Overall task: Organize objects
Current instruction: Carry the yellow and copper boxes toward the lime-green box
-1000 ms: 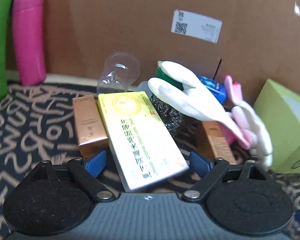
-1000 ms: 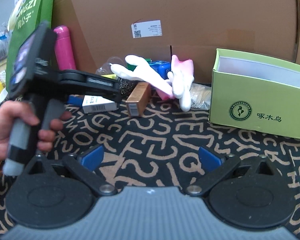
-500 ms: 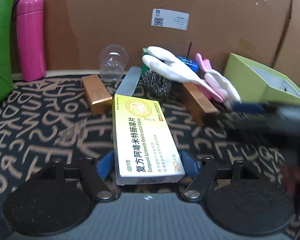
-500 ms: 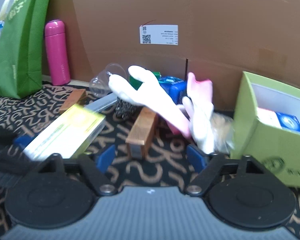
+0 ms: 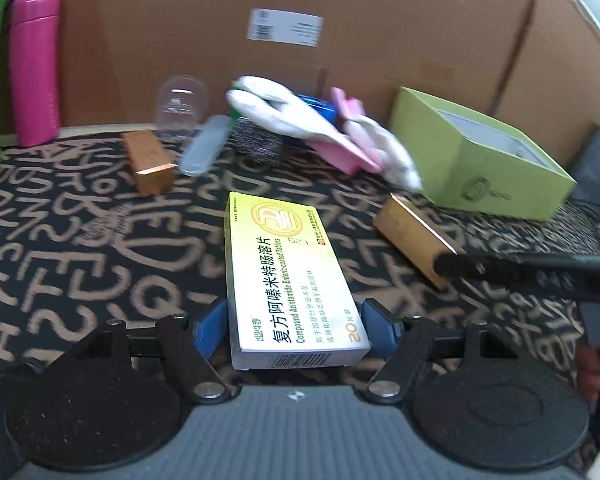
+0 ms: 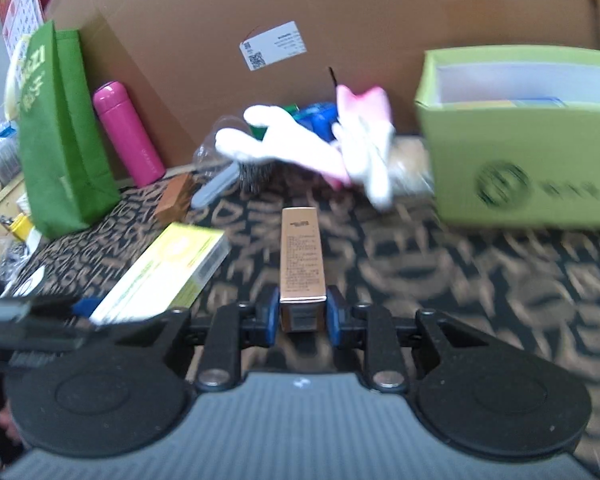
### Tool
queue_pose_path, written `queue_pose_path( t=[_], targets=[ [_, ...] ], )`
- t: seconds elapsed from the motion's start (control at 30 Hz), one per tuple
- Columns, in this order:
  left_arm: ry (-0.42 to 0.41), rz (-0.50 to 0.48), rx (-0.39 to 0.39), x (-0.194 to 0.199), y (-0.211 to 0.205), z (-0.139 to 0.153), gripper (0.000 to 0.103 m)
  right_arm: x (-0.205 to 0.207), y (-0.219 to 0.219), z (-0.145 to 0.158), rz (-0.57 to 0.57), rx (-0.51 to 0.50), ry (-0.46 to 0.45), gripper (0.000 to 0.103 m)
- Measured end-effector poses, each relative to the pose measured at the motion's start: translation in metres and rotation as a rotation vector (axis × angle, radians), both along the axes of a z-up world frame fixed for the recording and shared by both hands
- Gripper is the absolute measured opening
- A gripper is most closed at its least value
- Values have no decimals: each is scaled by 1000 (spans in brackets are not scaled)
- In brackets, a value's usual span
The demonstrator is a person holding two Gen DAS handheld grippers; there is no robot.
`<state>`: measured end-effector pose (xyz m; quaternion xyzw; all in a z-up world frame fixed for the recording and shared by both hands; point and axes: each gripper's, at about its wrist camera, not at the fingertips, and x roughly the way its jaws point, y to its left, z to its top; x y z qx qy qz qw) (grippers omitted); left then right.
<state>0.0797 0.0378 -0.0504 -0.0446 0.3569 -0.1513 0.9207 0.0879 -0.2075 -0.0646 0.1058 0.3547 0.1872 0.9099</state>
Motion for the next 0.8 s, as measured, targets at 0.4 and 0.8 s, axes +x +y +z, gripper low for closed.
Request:
queue_pose_path(
  t=[0.4, 0.8],
  targets=[
    [-4, 27, 188, 18, -36, 3, 82, -45, 0, 11, 8, -225, -80, 45],
    [-14, -23, 232, 21, -48, -3, 76, -23, 23, 9, 121, -299, -117, 44]
  ],
)
